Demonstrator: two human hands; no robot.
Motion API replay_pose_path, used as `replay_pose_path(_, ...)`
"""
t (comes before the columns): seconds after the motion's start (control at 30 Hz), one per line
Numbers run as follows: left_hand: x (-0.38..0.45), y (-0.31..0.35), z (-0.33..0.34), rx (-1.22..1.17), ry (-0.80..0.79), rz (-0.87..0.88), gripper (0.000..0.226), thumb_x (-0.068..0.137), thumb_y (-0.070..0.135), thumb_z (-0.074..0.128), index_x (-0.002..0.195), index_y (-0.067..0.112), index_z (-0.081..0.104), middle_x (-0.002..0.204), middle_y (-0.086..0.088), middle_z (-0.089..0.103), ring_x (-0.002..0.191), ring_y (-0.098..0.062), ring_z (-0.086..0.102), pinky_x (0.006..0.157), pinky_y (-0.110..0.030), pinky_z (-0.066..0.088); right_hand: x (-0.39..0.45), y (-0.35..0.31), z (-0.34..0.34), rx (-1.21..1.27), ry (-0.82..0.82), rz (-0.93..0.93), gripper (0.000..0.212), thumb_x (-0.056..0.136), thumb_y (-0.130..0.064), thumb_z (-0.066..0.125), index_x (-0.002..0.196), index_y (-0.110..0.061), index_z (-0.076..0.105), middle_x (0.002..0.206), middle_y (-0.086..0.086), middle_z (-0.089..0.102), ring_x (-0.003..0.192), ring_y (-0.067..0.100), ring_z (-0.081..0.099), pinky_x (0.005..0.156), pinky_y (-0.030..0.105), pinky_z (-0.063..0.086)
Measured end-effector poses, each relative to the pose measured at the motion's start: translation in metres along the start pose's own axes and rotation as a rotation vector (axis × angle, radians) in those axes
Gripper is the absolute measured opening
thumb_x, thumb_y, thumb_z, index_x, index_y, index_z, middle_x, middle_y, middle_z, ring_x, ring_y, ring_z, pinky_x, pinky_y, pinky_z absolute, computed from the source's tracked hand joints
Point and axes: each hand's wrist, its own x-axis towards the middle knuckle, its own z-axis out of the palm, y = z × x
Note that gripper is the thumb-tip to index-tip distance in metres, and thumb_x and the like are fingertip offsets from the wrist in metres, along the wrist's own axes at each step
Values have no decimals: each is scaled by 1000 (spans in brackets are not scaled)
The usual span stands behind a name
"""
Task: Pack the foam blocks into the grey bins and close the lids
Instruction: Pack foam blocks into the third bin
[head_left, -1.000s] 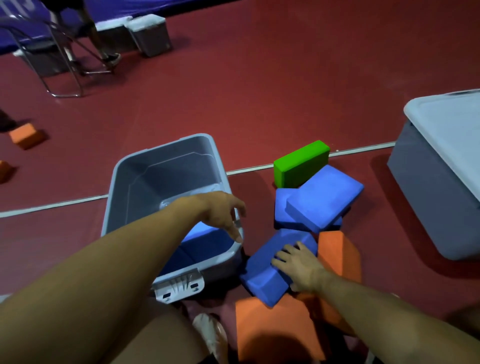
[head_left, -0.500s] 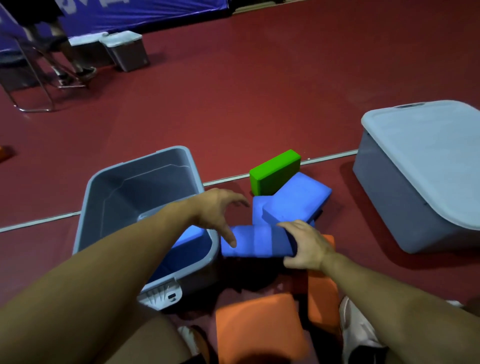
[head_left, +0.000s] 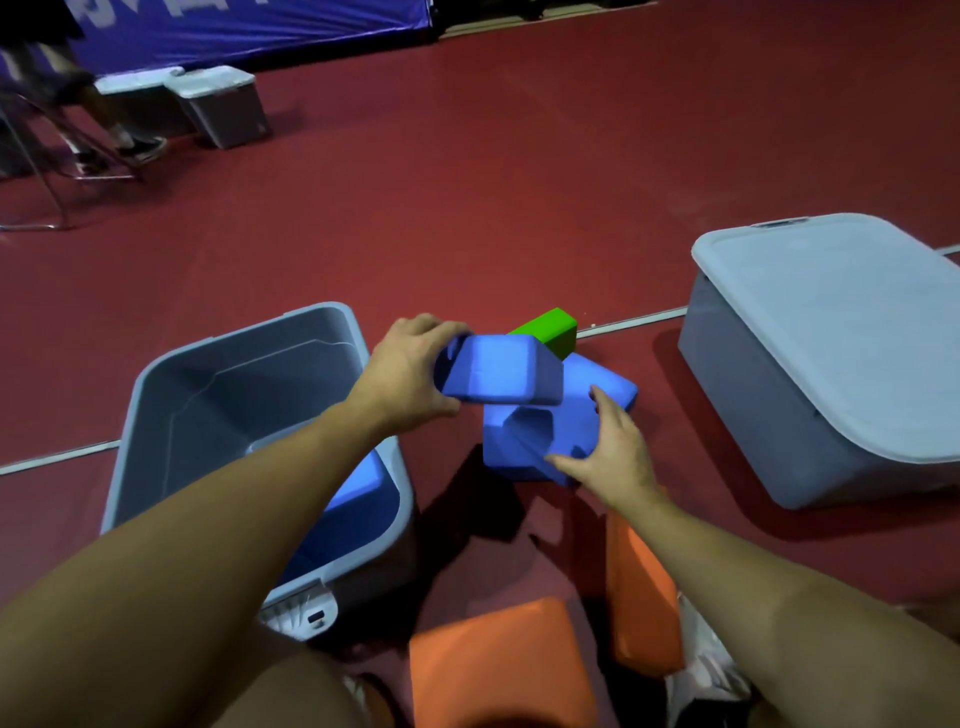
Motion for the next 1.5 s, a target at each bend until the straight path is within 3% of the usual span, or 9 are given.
replay_pose_path(0.3,-7,-31,11,91,27,-191,84,57,27,83,136,22,53,121,-3,56,107,-28,46,88,-41,47,20,11,53,-519,-244,-4,99,68,-56,78,148,-23,31,148,-3,40,133,24,38,101,43,41)
replay_pose_path(0.47,-3,-51,15,94,26,-237,83,58,29,83,135,22,54,118,-4,56,101,-28,46,85,-32,37,43,18,85,-644,-335,84,105,68,-58,77,149,-26,18,158,0,15,144,29,14,102,58,33)
replay_pose_path(0.6,-1,-60,16,84,26,-238,82,57,29,84,133,21,55,115,-5,57,99,-30,48,83,-32,37,46,38,92,-658,-343,100,100,73,-47,80,148,-21,19,157,-1,13,145,30,9,92,51,51)
replay_pose_path(0.8,4,-62,12,73,31,-242,80,58,28,83,133,21,55,114,-5,57,100,-30,49,80,-34,38,52,36,68,-480,-181,33,71,78,-38,76,136,-9,46,141,9,47,136,34,36,95,47,50)
replay_pose_path(0.9,8,-57,5,55,76,-255,81,58,27,83,134,20,55,116,-7,57,101,-32,49,80,-36,41,59,19,40,-334,-42,189,55,77,-35,79,120,-5,60,117,21,64,112,39,59,87,43,48)
replay_pose_path(1.0,9,-50,-5,41,124,-236,82,57,27,83,133,19,55,117,-9,58,103,-35,50,86,-42,46,60,2,11,-212,117,385,41,77,-41,76,98,-8,65,97,26,69,95,45,63,78,43,49)
replay_pose_path(1.1,7,-44,-20,18,188,-260,82,58,25,84,134,19,55,120,-8,56,106,-34,49,89,-44,44,59,-17,-13,-119,256,433,49,80,-42,73,117,-11,64,106,26,69,101,45,62,83,44,48)
replay_pose_path(1.23,-5,-52,-52,10,292,-311,83,55,23,84,133,19,56,119,-9,57,105,-34,49,92,-39,41,56,-69,-29,27,346,284,65,82,-40,75,140,-19,54,122,22,65,111,43,59,91,42,47)
replay_pose_path(1.5,-83,-112,-124,68,459,-474,79,55,15,86,129,14,60,117,-14,60,103,-37,51,88,-38,41,48,-207,13,325,315,-109,66,72,-49,76,130,-20,64,108,11,74,93,28,68,81,37,50)
